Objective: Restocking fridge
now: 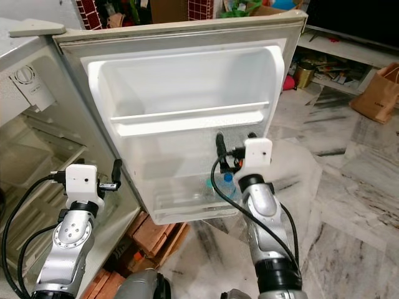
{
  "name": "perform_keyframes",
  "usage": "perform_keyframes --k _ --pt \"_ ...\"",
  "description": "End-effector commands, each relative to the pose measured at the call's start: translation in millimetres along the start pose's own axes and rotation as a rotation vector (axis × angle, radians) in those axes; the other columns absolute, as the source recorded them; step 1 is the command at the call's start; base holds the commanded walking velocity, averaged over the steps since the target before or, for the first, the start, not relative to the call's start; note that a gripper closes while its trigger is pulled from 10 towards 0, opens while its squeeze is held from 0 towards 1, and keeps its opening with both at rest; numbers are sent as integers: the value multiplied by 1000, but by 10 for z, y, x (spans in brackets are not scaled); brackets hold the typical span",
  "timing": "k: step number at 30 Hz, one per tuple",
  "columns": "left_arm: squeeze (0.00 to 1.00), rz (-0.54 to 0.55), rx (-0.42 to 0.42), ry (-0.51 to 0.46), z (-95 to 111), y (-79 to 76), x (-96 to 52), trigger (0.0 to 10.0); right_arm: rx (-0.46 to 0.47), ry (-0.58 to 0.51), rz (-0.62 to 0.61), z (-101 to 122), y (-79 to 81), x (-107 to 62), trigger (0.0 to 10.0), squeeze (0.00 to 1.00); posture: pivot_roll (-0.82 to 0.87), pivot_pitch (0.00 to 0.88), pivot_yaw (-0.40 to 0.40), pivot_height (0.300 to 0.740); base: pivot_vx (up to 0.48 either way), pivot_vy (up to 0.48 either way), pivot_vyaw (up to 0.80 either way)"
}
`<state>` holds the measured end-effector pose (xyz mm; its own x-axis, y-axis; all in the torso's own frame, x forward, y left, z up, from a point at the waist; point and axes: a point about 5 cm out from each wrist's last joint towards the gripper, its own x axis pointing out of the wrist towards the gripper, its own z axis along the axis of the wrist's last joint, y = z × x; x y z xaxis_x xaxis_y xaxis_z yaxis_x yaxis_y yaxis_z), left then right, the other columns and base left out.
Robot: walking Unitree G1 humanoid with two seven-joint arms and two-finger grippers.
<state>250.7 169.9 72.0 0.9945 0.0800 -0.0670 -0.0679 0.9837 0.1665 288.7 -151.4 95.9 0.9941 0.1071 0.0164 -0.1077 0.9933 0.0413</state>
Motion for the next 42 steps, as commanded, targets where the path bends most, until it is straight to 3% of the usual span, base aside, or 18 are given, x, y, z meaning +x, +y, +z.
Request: perform_keyframes --k 1,20,27,28,30,31,32,34,36,37,39,41,42 --pt "0 10 16 -1 11 29 12 10000 4 12 -13 -10 -12 -1 10000 0 81 0 12 740 0 0 0" --pt "0 -18 34 -1 -2 2 130 10000 -18 9 -7 16 29 163 10000 0 77 0 14 740 0 -448 0" --pt "0 -39 93 -23 89 -4 148 10000 -32 -9 -44 66 11 193 10000 0 112 0 -10 740 0 -467 0" --pt "0 -45 98 -30 122 20 142 10000 -114 -43 -12 144 56 227 10000 0 128 0 -28 740 0 -480 0" --pt "0 -29 127 -9 107 113 81 10000 -87 -75 16 211 105 201 10000 0 126 0 0 740 0 -472 0" --pt "0 88 48 107 44 339 103 10000 -17 20 -58 46 61 187 10000 0 90 13 11 740 0 -480 0" --pt "0 88 48 107 44 339 103 10000 -17 20 -58 46 61 187 10000 0 90 13 11 740 0 -480 0" --pt "0 41 290 -85 276 397 142 10000 6 26 -46 26 102 185 10000 0 107 6 42 740 0 -458 0" --pt "0 -34 107 19 170 328 102 10000 -58 45 -42 -26 79 160 10000 0 113 44 39 740 0 -334 0" --pt "0 -14 55 78 34 339 66 10000 -46 67 -36 -112 35 116 10000 0 102 4 66 740 0 0 0" --pt "0 -32 91 59 2 332 91 10000 -88 74 -34 -157 -35 95 10000 0 83 2 55 740 0 0 0" --pt "0 -57 111 59 -20 289 113 10000 -74 82 -54 -175 -91 91 10000 0 88 0 57 740 0 0 0" --pt "0 -45 146 14 52 234 166 10000 -92 84 -72 -172 -155 95 10000 0 93 2 52 740 0 0 0"
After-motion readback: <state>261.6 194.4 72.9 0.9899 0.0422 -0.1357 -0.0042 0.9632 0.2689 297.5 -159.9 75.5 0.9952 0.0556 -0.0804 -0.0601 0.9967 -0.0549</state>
